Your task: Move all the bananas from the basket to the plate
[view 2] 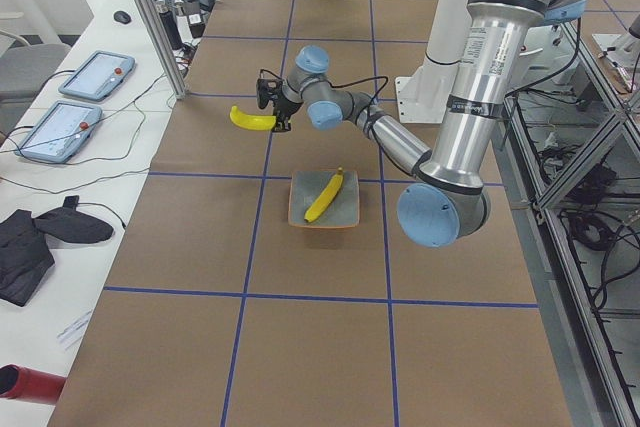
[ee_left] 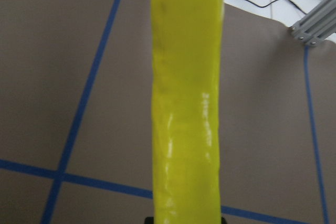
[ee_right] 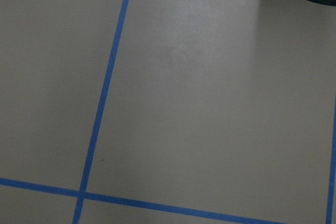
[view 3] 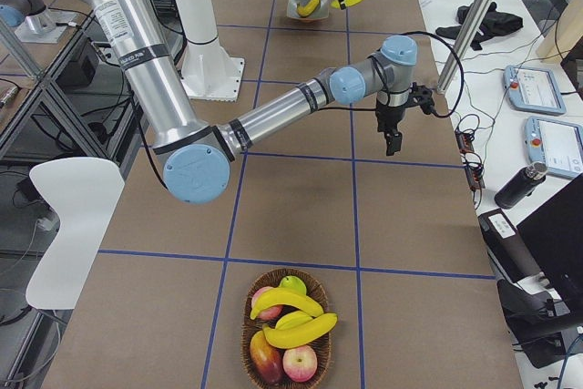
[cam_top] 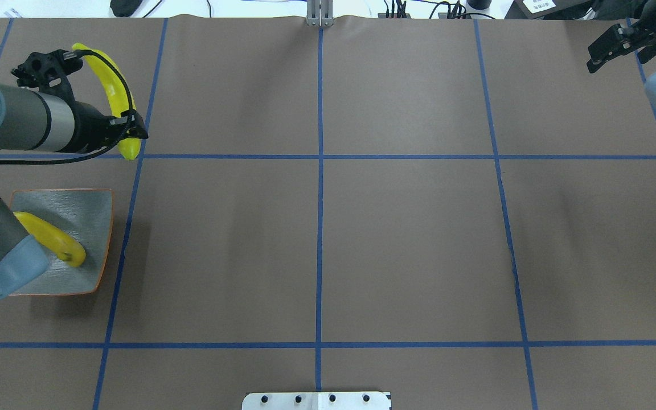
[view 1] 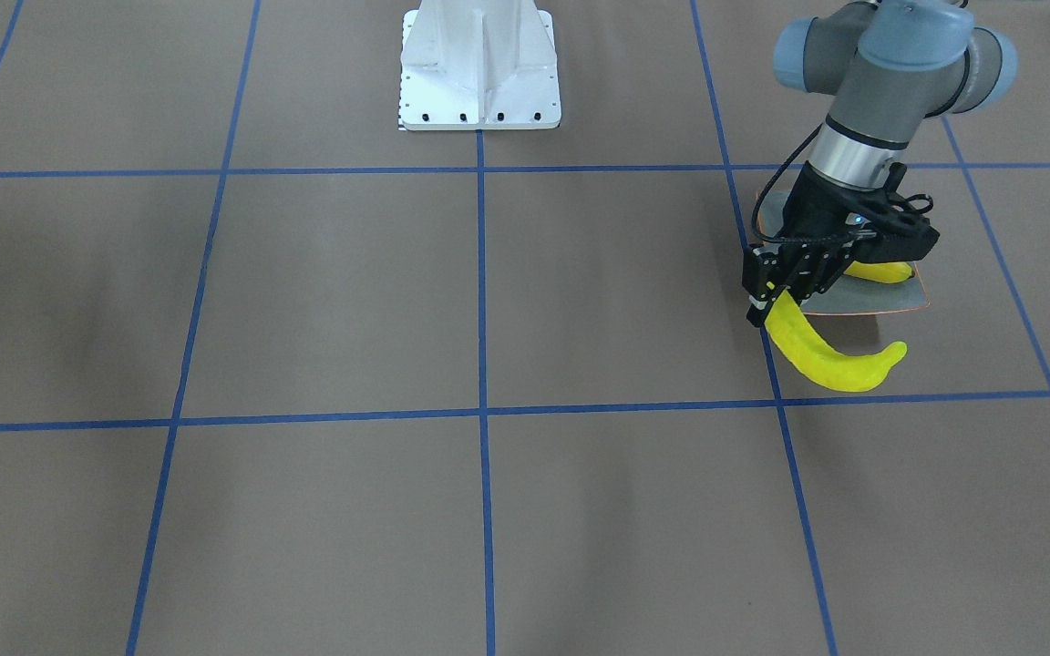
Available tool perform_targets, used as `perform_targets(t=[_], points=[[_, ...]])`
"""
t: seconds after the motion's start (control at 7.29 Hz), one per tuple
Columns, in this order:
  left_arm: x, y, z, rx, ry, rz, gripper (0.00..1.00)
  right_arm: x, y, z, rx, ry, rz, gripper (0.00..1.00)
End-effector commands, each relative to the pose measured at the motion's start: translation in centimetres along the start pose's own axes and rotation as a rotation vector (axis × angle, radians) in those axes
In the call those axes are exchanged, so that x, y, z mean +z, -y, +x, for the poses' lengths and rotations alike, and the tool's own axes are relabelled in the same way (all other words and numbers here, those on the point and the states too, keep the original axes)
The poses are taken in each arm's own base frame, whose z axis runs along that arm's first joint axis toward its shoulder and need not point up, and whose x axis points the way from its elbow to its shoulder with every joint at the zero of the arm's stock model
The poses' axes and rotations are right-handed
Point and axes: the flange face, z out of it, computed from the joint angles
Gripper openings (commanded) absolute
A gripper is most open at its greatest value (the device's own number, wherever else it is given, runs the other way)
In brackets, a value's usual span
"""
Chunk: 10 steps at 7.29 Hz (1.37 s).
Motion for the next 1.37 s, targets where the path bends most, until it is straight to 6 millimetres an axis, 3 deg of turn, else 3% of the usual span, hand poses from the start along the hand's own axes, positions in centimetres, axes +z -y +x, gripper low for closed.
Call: perform_targets(t=[0.0,0.69,1.23], points=[[0.4,-1.4,-3.5,-0.028,0.087,-0.083,0.00,0.1,-0.3,0.1,0.003,0.010,-0.007,0.99],[1.2,-3.9,-4.5,-0.077,0.157,-0.291,0.00,0.0,-0.6,0.0,0.001,0.012,-0.004,0.99],[2.3,-8.3,-5.9,-0.042,0.195,-0.368,0.00,0.0,-0.6,0.0,0.007,0.014,-0.005,0.99]])
